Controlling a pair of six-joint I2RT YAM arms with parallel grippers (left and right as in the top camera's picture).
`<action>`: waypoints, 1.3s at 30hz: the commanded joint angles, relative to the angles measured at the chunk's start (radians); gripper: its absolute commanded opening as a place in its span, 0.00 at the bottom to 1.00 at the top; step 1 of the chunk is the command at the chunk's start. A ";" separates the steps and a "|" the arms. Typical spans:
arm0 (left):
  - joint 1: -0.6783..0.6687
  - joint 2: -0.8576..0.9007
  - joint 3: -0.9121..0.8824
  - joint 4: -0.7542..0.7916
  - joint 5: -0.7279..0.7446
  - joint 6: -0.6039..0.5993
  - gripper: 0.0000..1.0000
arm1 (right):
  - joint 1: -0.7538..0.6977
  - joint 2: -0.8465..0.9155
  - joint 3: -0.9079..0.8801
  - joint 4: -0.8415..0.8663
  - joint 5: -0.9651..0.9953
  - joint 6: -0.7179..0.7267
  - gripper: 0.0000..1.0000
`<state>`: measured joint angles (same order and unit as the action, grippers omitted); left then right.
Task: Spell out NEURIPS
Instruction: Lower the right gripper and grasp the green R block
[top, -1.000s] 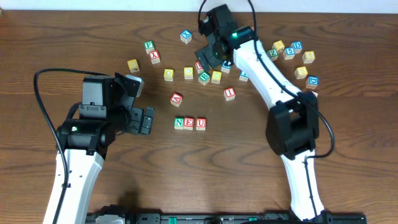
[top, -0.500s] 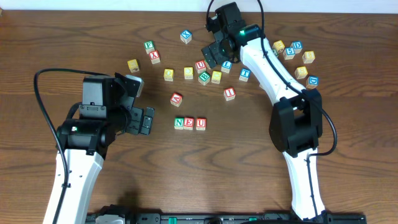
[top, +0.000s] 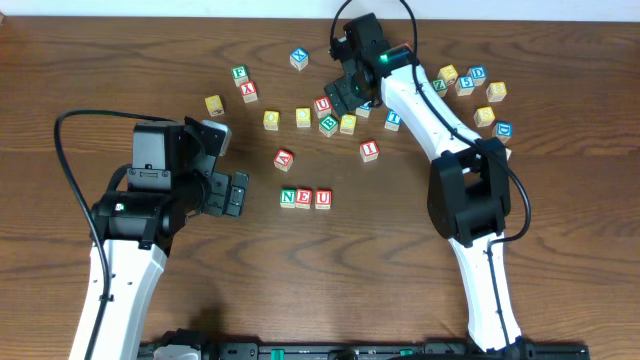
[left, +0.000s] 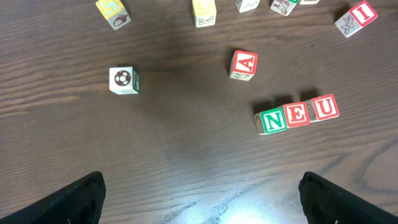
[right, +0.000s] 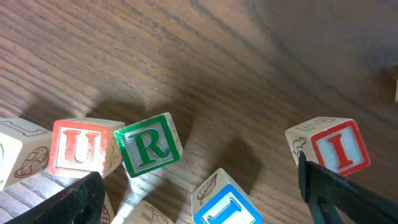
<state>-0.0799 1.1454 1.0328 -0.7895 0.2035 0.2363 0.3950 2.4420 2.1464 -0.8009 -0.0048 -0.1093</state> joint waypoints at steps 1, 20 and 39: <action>0.005 -0.001 0.028 -0.003 -0.010 0.006 0.98 | 0.002 -0.002 0.011 0.001 -0.006 0.011 0.94; 0.005 -0.001 0.028 -0.003 -0.010 0.006 0.98 | 0.020 0.012 0.010 -0.018 -0.007 0.011 0.73; 0.005 -0.001 0.028 -0.003 -0.010 0.006 0.98 | 0.034 0.055 0.010 0.005 -0.006 0.007 0.67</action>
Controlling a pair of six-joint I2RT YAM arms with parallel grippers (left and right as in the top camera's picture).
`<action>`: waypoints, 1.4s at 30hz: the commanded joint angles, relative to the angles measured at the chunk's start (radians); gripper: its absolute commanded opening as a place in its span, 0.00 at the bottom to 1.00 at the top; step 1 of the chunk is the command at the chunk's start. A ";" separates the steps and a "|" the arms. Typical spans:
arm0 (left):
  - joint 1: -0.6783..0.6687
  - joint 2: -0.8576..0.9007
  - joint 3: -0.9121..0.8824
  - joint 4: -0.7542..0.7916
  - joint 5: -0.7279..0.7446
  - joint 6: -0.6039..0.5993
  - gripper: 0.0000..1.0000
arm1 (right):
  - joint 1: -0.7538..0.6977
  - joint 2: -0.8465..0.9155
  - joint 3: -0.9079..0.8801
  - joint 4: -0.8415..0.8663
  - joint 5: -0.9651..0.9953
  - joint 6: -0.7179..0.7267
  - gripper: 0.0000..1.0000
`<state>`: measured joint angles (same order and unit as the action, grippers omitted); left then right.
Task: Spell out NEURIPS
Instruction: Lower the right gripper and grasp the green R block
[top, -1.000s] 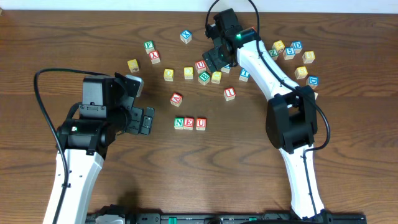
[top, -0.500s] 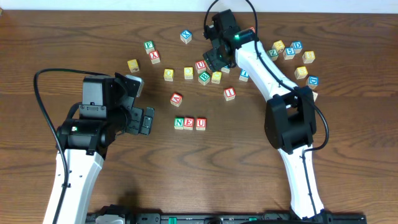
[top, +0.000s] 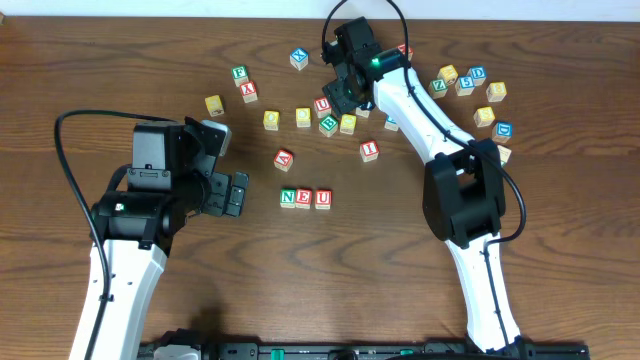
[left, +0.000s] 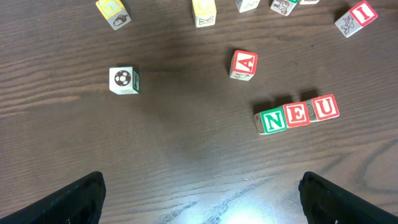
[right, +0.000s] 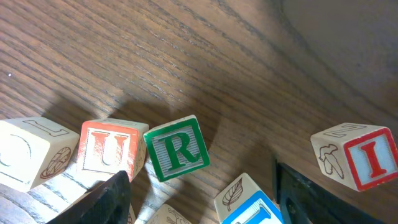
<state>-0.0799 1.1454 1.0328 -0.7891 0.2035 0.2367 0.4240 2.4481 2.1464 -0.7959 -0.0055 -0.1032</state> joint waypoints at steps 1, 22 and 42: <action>0.005 -0.001 0.028 -0.003 -0.010 0.006 0.98 | 0.005 0.051 0.010 -0.004 -0.006 0.001 0.67; 0.005 -0.001 0.028 -0.003 -0.010 0.006 0.98 | 0.010 0.055 0.010 0.054 -0.032 0.001 0.57; 0.005 -0.001 0.028 -0.003 -0.010 0.006 0.98 | 0.010 0.059 0.010 0.082 -0.061 -0.041 0.47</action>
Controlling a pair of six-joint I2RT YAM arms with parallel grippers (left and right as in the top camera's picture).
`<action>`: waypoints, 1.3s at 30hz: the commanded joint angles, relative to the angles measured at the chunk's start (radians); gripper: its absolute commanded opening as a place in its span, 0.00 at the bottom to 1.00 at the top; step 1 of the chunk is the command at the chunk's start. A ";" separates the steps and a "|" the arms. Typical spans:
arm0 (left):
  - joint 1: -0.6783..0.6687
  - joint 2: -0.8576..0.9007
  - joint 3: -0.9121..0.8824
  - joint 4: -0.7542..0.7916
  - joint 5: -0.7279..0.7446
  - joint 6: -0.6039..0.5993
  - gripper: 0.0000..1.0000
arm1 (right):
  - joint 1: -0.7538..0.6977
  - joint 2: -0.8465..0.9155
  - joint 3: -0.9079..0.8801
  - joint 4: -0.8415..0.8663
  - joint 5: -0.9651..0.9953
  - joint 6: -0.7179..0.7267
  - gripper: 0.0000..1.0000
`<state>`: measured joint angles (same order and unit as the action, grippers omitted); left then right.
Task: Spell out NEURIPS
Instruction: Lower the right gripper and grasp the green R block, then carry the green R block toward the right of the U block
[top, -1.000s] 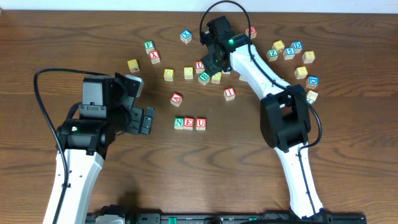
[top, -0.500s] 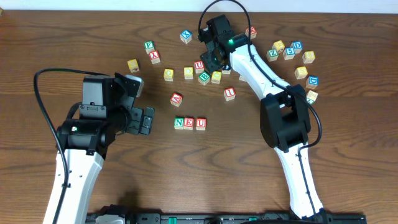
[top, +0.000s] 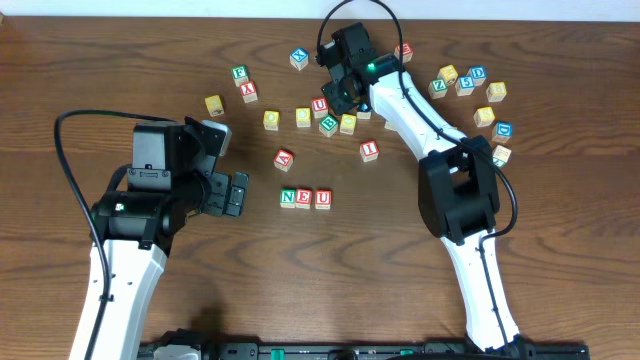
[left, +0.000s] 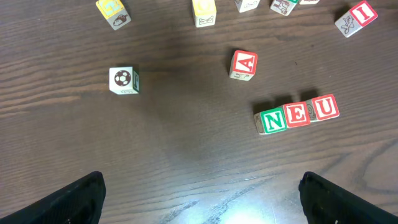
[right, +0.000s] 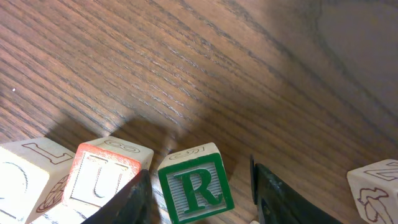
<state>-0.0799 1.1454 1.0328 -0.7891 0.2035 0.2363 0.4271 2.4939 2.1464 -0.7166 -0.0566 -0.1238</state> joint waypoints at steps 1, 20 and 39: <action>0.005 -0.001 0.028 -0.003 -0.010 0.006 0.98 | 0.007 0.014 0.010 0.003 -0.010 -0.021 0.46; 0.005 -0.001 0.028 -0.003 -0.010 0.006 0.98 | 0.007 0.033 0.010 0.008 -0.010 -0.024 0.41; 0.005 -0.001 0.028 -0.003 -0.010 0.006 0.98 | 0.013 0.044 0.010 0.015 -0.010 -0.024 0.25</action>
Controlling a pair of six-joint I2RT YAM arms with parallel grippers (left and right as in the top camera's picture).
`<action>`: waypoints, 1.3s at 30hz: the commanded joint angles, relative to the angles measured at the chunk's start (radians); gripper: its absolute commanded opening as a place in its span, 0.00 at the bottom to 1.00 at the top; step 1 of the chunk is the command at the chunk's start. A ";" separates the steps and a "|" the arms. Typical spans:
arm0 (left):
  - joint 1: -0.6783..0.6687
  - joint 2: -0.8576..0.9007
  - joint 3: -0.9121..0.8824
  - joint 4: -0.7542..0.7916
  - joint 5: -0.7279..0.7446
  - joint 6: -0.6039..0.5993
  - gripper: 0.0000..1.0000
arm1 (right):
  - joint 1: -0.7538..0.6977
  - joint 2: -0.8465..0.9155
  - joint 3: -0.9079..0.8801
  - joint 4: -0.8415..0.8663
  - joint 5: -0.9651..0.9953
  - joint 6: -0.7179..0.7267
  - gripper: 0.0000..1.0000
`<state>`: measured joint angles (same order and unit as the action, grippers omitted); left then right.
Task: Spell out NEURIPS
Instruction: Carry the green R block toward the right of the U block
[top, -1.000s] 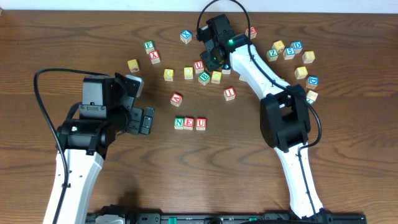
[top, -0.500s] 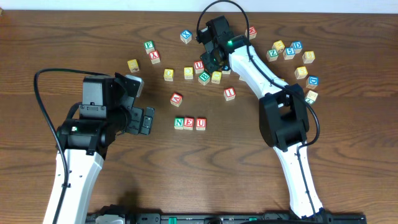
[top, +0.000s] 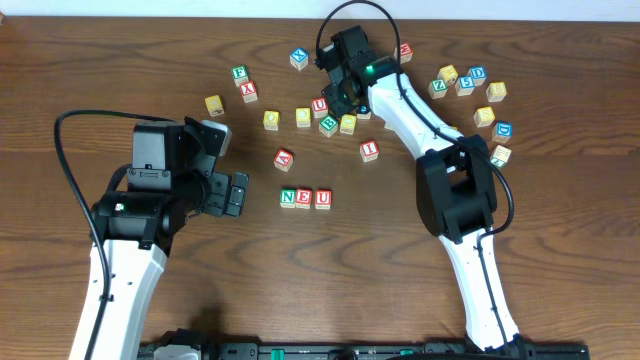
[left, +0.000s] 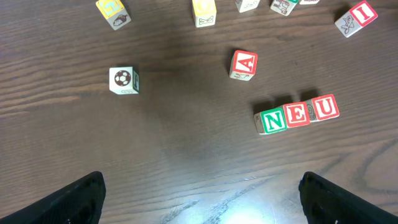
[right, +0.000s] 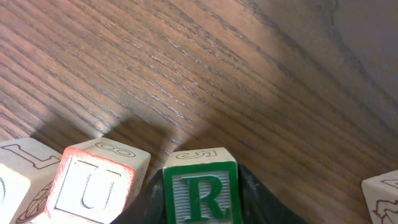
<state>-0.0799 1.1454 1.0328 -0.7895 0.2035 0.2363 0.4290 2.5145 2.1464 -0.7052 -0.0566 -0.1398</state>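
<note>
A green R block (right: 201, 196) stands on the table beside a red U block (right: 93, 186). My right gripper (right: 201, 186) is shut on the R block, one black finger pressed against each side. Nearer the front, the row N, E, U (top: 304, 198) lies in the middle of the table and also shows as the NEU row (left: 299, 114) in the left wrist view. A red I block (top: 369, 150) sits between the row and the right arm. My left gripper (left: 202, 202) hangs open and empty above bare wood, left of the row.
A red A block (left: 243, 64) and a soccer-ball block (left: 124, 80) lie left of the row. Several loose letter blocks crowd round the right gripper, and another cluster (top: 470, 82) sits at the back right. E and X blocks (top: 243, 82) are at the back left.
The right gripper's fingers stood a little off each side of the R block; now they press against it, and the block faces the camera squarely. The left arm has not moved.
The right gripper was wide open above the U, R, J and I blocks. It then stood closer to the R with a narrower gap, then straddled the R, and now it is shut on it. The NEU row and left arm stayed put.
</note>
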 joint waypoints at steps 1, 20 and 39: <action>0.005 -0.001 0.028 -0.003 -0.010 0.006 0.98 | 0.011 0.024 0.010 0.003 -0.010 -0.008 0.24; 0.005 -0.001 0.027 -0.003 -0.010 0.006 0.98 | 0.010 -0.112 0.080 -0.120 0.051 -0.019 0.15; 0.005 -0.001 0.028 -0.003 -0.010 0.006 0.98 | 0.010 -0.567 0.084 -0.545 0.077 0.325 0.01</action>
<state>-0.0799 1.1454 1.0328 -0.7887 0.2035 0.2367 0.4316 1.9903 2.2192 -1.1889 0.0078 0.0380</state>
